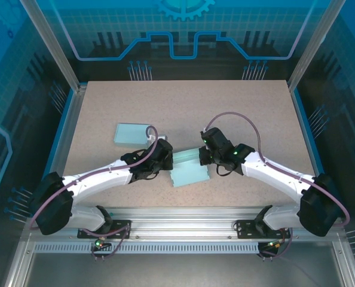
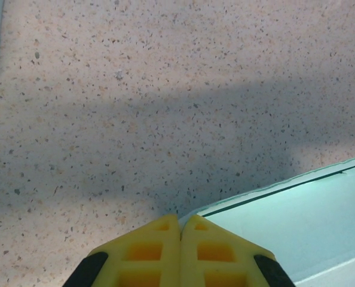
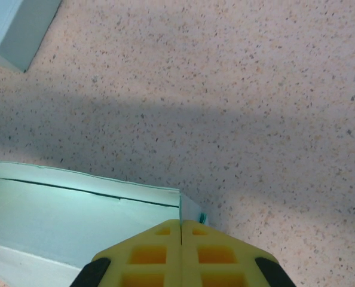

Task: Fold the paper box

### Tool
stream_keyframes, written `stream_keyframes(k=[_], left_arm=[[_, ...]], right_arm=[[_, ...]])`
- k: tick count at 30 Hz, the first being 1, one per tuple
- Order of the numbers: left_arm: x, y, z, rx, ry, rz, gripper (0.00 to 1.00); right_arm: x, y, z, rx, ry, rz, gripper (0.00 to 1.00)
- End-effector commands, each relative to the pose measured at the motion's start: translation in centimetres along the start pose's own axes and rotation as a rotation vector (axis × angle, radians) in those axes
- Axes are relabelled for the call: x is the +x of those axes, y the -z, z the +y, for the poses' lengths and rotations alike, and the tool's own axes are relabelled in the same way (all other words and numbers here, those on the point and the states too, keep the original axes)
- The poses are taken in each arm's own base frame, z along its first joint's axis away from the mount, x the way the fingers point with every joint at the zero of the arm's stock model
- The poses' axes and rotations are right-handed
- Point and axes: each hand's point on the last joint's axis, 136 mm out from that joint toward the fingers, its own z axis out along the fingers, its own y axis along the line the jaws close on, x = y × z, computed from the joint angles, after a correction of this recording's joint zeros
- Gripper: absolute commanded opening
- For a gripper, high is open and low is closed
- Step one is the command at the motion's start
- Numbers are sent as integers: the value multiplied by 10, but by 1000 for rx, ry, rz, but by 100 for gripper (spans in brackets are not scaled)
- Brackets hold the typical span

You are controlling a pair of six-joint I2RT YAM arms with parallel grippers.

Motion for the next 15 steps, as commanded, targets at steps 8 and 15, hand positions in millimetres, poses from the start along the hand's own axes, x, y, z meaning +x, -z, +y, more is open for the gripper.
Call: stream_keyframes(k=[8,15], left_arm=[[-59,1,-40,95,-20,-229,0],[-98,3,-64,126,-105,-395,0]], right_arm=[[-31,-4,7,10,35,-148,0],[-56,-14,10,38,86,-252,0]])
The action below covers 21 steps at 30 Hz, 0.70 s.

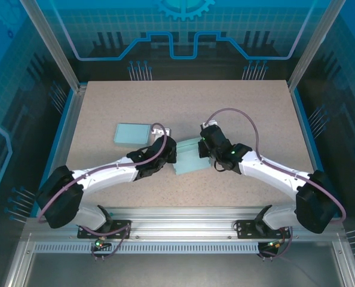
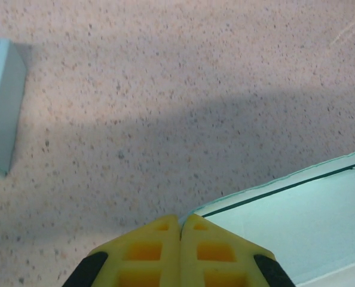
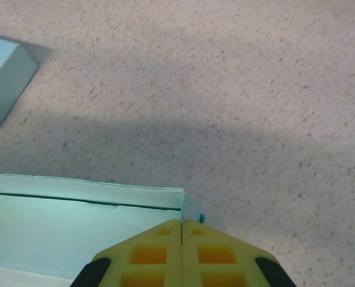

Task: Fold the paper box

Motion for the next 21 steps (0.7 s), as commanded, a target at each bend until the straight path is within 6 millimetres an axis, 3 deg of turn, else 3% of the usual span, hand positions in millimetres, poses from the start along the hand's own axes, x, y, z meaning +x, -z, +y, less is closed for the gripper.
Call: stream_keyframes(k=[1,2,7,14,21], left_arm=[[-69,10,-48,151,16,-237,0],[-72,9,-50,156,5,-259,0],[-69,1,-56,188,-35,-319,0],[-41,-3,-58,189,-107,-334,0],[-22,4,-45,177,-117,-335,0]], right_arm=[[-17,-8,22,-70,23,-88,0],[-20,-9,22,-72,19,-105,0],[-1,-17,11,-57,-1,-124,0],[25,-20,0,-60,-47,-131,0],[42,-11,-9,-76,-87,-159,0]])
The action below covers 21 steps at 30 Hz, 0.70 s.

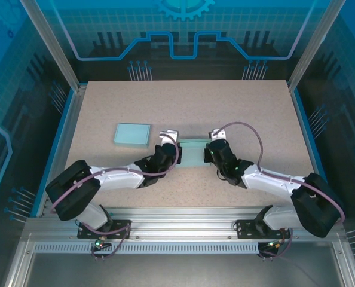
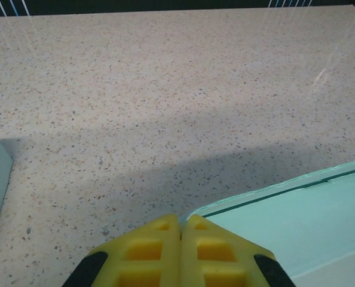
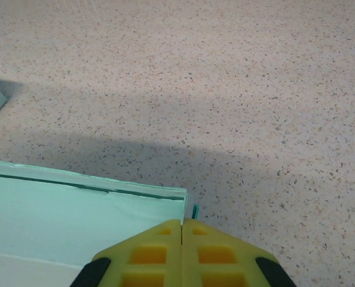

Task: Fold the paper box

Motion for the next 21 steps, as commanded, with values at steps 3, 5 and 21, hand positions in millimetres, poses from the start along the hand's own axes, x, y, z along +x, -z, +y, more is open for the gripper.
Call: stream_keyframes(k=[3,5,21], left_arm=[[-18,18,-27,146,49,-105,0],[-12,22,-32,178,39,-123,0],[10,45,-83,336,-252,-394,0]], right_arm=[[22,10,13,-111,-14,26,0],[22,13,13,-127,-21,2,0],[35,43,0,-136,71,-133,0]])
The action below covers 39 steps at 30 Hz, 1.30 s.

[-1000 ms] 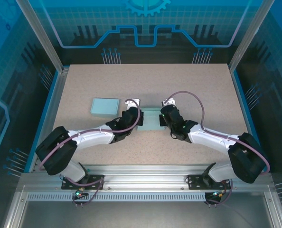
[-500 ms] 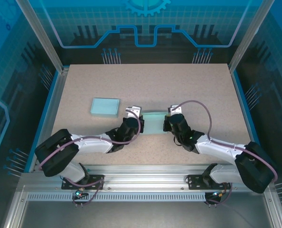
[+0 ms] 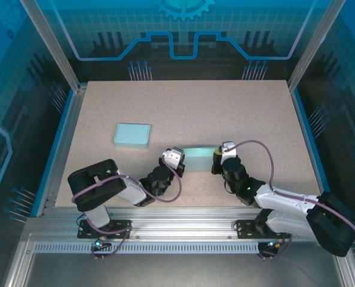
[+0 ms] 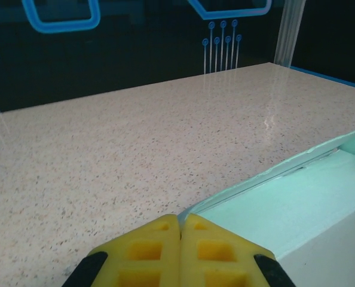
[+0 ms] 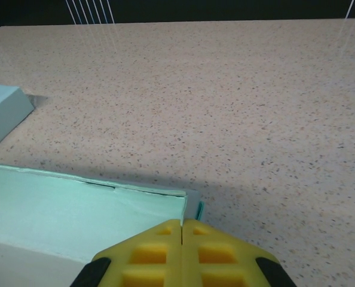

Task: Fold the paper box

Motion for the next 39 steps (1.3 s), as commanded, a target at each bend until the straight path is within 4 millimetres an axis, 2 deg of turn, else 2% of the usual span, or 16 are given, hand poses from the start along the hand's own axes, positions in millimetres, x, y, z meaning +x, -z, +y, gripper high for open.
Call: stream_keyframes(k=[1,2,10,15,19,23,32,39], left_arm=[[-22,5,-46,178,-53,-94,0],[-22,5,-45,171,-70,-95,0],[-5,2,-42,142,-163,-64,0],[-5,-1,-41,123,-204,-66,0],[-6,-2,-42,118,-229,-68,0],[-7,-1,-40,102,-238,-69,0],[-12,-6,-32,28,-273,-75,0],[-20,-15,-15,-40,-291,-83,0]], right_arm=[[11,8,16,-80,70,34,0],[10,11,15,-77,75,36,1],[8,29,6,-85,22,47,36],[-11,45,10,-123,-32,43,51],[-35,57,-4,-52,-133,57,53],[-49,63,-21,32,-245,123,55],[-46,49,-23,46,-353,298,55],[-61,43,-22,-12,-382,309,54]])
